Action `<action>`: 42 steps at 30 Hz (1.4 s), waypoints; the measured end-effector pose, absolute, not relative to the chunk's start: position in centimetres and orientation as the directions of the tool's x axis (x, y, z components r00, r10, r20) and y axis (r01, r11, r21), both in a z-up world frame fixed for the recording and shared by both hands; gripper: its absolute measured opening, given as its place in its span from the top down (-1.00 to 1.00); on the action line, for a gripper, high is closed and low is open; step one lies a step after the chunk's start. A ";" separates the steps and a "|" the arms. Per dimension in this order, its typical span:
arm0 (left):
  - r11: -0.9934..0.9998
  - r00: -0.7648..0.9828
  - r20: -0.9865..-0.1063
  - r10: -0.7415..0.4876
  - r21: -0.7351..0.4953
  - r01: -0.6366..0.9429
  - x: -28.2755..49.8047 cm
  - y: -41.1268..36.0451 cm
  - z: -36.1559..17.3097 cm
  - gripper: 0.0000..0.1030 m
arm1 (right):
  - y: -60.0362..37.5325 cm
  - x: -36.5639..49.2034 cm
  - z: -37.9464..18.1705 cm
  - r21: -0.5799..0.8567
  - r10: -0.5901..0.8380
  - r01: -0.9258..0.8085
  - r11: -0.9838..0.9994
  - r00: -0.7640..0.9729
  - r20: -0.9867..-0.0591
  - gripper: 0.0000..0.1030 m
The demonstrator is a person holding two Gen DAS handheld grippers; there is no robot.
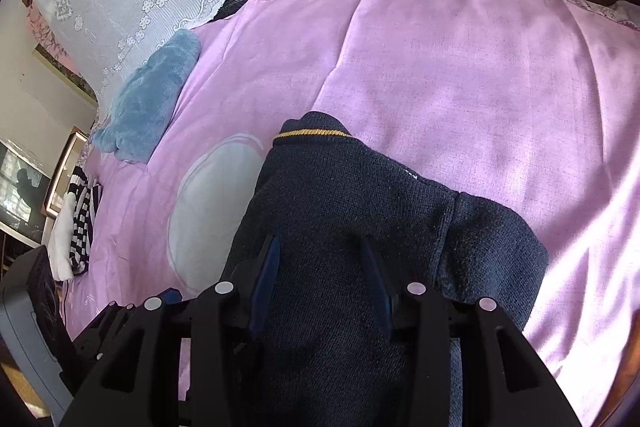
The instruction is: Fold small clothes
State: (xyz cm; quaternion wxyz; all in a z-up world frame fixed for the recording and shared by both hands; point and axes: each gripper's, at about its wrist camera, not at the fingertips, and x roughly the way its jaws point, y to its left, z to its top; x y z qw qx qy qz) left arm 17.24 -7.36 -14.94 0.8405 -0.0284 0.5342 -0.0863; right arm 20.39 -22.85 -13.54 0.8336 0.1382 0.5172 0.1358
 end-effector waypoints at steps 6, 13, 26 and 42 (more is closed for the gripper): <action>0.985 0.405 -0.899 -0.166 -0.133 0.107 16.8 -7.3 -14.4 -0.92 | -24.2 18.1 -12.4 0.387 0.373 -0.068 0.920 0.459 -0.806 0.16; 0.983 0.395 -0.902 -0.175 -0.135 0.128 15.7 -7.2 -13.7 -0.91 | -26.9 15.7 -11.7 0.416 0.372 -0.025 0.909 0.497 -0.784 0.11; 0.936 0.323 -0.884 -0.339 -0.282 0.212 16.0 -8.9 -13.6 -0.91 | -33.2 11.8 -14.4 0.481 0.343 0.148 0.864 0.527 -0.778 -0.27; 0.909 0.226 -0.886 -0.406 -0.367 0.195 17.0 -9.0 -17.1 -0.92 | -31.2 12.7 -17.3 0.592 0.475 0.125 0.796 0.476 -0.740 -0.28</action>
